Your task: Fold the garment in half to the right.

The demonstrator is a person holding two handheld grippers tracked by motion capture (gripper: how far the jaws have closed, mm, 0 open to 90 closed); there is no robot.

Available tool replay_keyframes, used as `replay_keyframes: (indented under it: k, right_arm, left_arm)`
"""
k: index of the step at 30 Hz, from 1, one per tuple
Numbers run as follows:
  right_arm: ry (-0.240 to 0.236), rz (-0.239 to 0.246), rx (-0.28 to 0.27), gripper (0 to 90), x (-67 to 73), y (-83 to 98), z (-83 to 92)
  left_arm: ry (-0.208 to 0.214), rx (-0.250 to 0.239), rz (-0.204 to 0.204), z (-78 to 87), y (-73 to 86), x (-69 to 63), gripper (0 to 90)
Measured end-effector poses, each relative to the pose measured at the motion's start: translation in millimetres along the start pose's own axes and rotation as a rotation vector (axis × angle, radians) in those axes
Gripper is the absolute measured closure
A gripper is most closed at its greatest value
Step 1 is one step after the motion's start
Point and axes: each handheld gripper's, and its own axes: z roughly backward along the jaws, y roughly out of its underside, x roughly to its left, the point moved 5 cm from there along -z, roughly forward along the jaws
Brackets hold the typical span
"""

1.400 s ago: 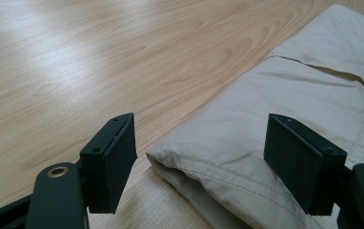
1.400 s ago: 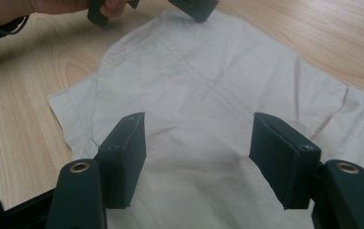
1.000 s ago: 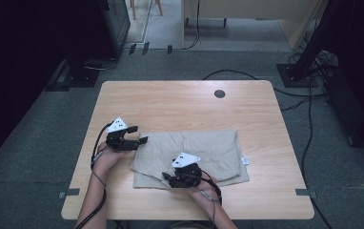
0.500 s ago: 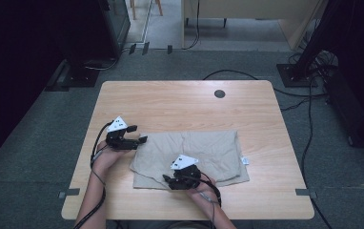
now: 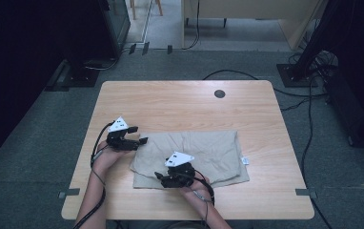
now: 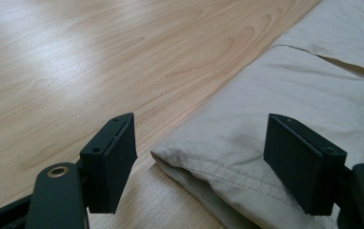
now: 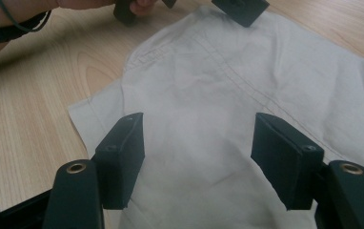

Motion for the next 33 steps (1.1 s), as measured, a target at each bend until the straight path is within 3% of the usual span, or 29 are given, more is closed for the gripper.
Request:
replay_keyframes:
  k: [14, 20, 33]
  right_arm:
    - [0.003, -0.006, 0.004, 35.3, 11.2, -3.3, -7.9]
    - [0.005, 0.022, 0.012, 35.3, 18.2, -5.2, -12.5]
    - [-0.026, 0.008, 0.017, 35.3, 27.5, -10.2, -17.5]
  left_arm:
    - [0.020, 0.028, 0.011, -1.5, 3.2, -0.1, 26.5]
    - [0.028, 0.035, 0.018, -0.8, 4.4, 0.9, 26.4]
    - [0.040, 0.030, 0.023, 1.0, 5.7, 1.9, 26.4]
